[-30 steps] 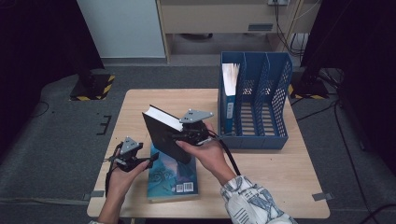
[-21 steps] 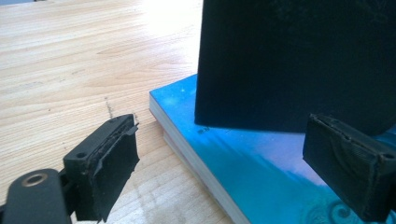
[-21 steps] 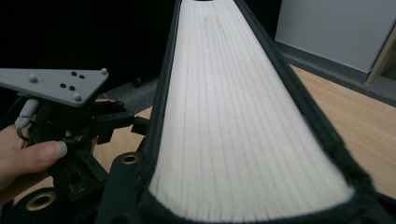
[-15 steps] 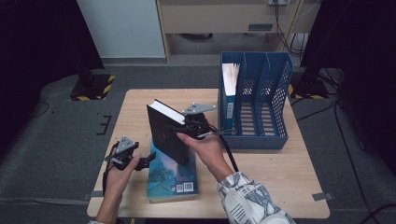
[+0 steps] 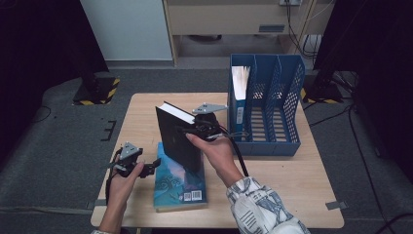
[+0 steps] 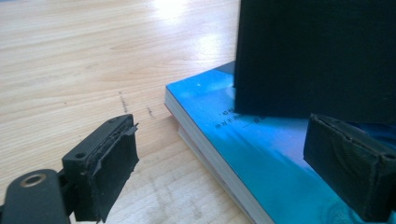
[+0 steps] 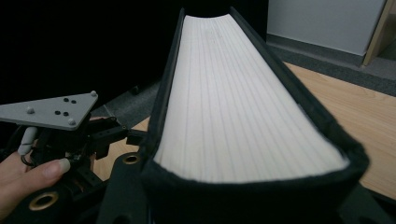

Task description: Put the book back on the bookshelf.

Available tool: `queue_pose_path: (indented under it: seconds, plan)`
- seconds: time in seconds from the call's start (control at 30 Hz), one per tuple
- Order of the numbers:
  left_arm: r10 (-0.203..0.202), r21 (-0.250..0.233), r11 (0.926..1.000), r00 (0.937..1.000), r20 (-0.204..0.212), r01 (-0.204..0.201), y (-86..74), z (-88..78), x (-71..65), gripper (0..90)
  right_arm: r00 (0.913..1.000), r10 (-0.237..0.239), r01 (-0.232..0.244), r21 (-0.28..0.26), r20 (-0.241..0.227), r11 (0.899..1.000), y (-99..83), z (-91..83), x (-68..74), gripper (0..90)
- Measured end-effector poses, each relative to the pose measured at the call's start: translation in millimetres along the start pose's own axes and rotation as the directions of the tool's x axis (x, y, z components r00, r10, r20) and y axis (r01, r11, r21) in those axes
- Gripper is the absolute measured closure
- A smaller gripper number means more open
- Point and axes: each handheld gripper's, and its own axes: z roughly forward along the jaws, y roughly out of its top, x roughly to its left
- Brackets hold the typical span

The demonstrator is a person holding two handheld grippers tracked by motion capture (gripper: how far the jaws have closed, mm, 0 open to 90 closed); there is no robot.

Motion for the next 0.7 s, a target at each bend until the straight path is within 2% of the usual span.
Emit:
queue_pose_path:
  seconds: [0.07, 0.2, 0.33, 0.7]
  plan:
    - [0.000, -0.007, 1.0000, 0.9999, -0.013, 0.000, 0.4, -1.3, 1.7, 9.1, 1.0000, 0.001, -0.001, -0.001, 0.008, 1.000, 1.1, -1.9, -1.6, 53.3]
    - [-0.008, 0.014, 0.9999, 0.9998, -0.020, 0.008, -1.9, 0.8, 6.2, 7.4, 0.9998, 0.010, -0.010, -0.003, 0.014, 1.000, 1.9, -3.7, -3.9, 53.3]
    - [0.018, 0.035, 0.9992, 0.9993, -0.031, -0.017, -4.0, 2.4, 7.4, 6.1, 0.9995, 0.017, -0.017, -0.006, 0.026, 1.000, 2.7, -5.7, -5.6, 53.3]
    - [-0.015, 0.073, 0.9971, 0.9979, -0.064, 0.019, -8.1, 3.7, 13.8, 6.1, 0.9988, 0.021, -0.020, -0.025, 0.044, 1.000, 6.1, -13.5, -10.3, 53.2]
